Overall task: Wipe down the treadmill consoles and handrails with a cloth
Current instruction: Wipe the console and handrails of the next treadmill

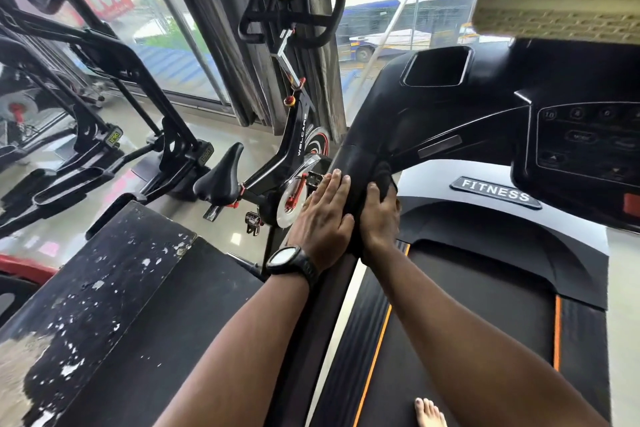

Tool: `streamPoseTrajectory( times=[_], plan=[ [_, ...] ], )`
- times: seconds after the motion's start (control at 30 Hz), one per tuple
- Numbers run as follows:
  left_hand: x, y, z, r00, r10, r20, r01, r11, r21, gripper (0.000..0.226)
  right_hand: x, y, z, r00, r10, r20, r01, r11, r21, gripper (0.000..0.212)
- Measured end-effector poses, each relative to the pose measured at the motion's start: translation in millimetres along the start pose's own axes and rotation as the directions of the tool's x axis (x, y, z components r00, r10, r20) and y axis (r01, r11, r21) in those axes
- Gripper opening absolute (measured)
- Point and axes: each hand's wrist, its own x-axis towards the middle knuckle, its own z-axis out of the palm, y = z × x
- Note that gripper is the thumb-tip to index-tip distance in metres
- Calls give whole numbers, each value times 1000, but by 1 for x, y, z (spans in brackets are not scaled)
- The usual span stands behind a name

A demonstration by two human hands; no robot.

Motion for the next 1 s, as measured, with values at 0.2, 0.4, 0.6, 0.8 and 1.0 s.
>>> streamPoseTrajectory(
  times=[0.2, 0.4, 0.6, 0.8, 1.0],
  plan=[
    [0, -2, -1, 1000, 16, -14, -16, 999, -33, 73, -9, -10, -3, 830, -555, -50, 522, 806, -278, 55],
    [4, -8, 7, 1000, 17, -21, -16, 1000, 21, 77, 50, -51, -3, 649, -723, 235, 629, 337, -701, 55],
    [4, -8, 7, 1000, 8, -22, -7, 999, 34, 74, 77, -92, 2, 803, -537, 258, 512, 399, -761, 56],
    [4, -7, 7, 1000, 3, -24, -3, 1000, 10, 75, 106, -119, -8, 737, -493, 462, 616, 211, -759, 53],
    [3, -4, 5, 1000, -20, -2, 20, 1000, 17, 73, 100, -131, 14, 880, -403, 251, 402, 350, -846, 53]
  ],
)
